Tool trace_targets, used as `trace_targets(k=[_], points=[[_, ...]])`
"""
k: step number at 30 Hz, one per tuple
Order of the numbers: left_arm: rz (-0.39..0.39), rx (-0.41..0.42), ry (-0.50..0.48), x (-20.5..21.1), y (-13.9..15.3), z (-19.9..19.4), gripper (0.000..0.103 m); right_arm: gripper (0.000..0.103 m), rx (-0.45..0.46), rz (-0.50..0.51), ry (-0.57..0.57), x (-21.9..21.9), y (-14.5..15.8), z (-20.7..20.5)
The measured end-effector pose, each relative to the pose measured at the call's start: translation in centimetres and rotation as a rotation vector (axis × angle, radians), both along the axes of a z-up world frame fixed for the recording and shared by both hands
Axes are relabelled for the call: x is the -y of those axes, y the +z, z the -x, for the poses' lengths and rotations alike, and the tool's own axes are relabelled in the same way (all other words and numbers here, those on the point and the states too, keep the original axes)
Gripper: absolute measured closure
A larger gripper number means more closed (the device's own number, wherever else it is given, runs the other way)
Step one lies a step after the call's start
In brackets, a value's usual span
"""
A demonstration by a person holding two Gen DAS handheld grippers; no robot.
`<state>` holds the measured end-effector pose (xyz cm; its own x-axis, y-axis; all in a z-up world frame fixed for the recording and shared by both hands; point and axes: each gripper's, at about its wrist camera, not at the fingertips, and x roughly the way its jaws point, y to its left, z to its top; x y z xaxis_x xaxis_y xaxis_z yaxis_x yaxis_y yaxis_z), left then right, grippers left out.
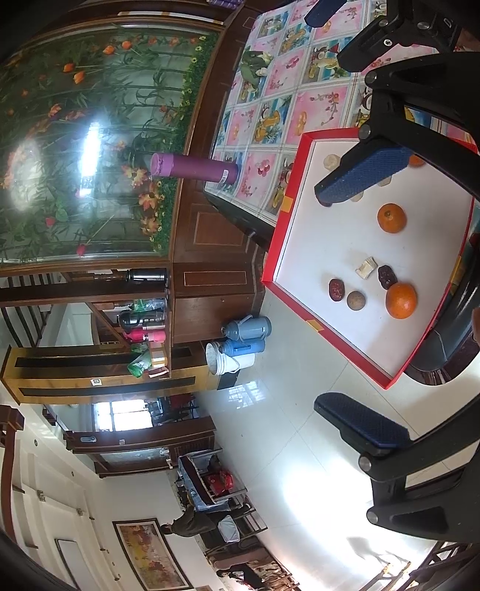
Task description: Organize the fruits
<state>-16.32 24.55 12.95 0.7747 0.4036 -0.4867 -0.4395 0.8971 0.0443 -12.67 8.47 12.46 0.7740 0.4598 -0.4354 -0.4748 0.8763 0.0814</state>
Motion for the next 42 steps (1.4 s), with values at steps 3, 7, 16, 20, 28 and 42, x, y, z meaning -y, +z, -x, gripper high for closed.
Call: trace_targets(k=[3, 7, 16, 20, 28, 42], points=[[-0.002, 0.003, 0.002, 0.09, 0.09, 0.08, 0.0, 0.0, -0.002, 0.0, 0.001, 0.0, -0.03, -0.01], [-0.001, 0.003, 0.001, 0.14, 0.13, 0.07, 0.0, 0.0, -0.001, 0.001, 0.001, -0.01, -0.05, -0.01], [0.004, 0.0, -0.006, 0.36, 0.19, 0.03, 0.0, 0.0, 0.002, 0.004, -0.001, -0.18, 0.03, -0.15], [0.005, 0.0, -0.006, 0.38, 0.18, 0.1, 0.0, 0.0, 0.0, 0.0, -0.003, -0.3, 0.1, -0.36], [0.007, 0.0, -0.01, 0.56, 0.09, 0.16, 0.0, 0.0, 0.001, 0.001, -0.003, -0.26, 0.16, -0.32], [0.016, 0.0, -0.01, 0.81, 0.17, 0.29, 0.0, 0.0, 0.006, -0.001, -0.004, -0.17, 0.14, -0.44]])
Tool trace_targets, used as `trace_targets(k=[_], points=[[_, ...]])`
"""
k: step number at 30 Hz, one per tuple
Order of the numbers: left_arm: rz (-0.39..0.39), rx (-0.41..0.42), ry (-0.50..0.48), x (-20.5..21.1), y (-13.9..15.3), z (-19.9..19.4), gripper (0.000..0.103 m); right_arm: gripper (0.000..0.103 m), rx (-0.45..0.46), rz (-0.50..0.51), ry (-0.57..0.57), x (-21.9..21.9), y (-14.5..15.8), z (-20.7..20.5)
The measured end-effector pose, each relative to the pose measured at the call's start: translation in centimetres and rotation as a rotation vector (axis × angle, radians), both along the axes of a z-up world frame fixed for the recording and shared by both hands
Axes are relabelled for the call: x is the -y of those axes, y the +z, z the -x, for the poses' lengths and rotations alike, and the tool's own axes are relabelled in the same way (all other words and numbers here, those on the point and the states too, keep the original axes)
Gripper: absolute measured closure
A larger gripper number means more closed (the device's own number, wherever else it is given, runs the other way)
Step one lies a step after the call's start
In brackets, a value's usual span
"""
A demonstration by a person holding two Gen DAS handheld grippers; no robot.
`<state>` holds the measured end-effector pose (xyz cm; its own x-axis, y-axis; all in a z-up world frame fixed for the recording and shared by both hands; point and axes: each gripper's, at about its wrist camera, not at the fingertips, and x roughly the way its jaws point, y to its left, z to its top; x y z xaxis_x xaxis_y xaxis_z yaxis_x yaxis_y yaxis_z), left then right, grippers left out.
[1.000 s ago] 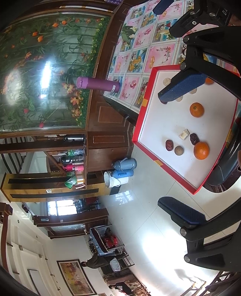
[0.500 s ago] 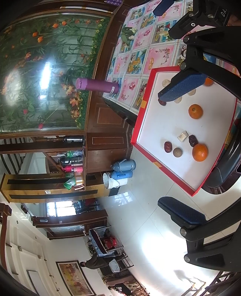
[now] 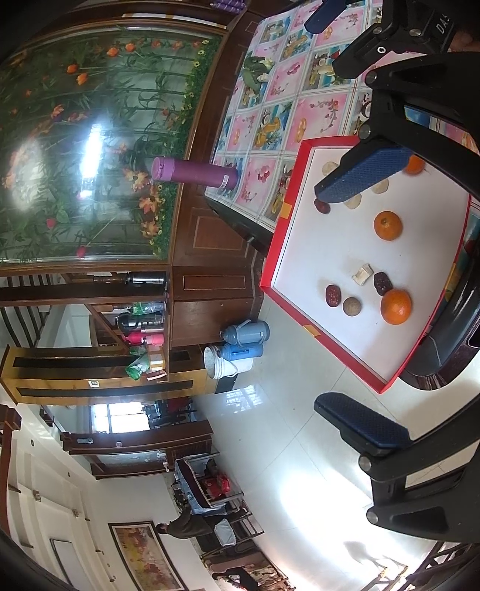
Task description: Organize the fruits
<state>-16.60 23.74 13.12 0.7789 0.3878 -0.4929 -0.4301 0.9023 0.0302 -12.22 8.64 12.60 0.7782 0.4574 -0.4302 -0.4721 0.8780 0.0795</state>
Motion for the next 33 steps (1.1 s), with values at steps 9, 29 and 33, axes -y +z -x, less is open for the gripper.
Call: trace_targets(k=[9, 29, 33], points=[[0.004, -0.003, 0.005, 0.03, -0.02, -0.02, 0.0, 0.0, 0.0, 0.0, 0.0, 0.04, -0.05, -0.09], [0.013, -0.007, 0.001, -0.13, -0.31, -0.21, 0.0, 0.0, 0.006, 0.003, 0.008, -0.28, -0.03, -0.22], [0.014, -0.003, -0.007, 0.43, -0.16, -0.45, 0.0, 0.0, 0.007, 0.002, 0.012, -0.63, -0.05, -0.38]])
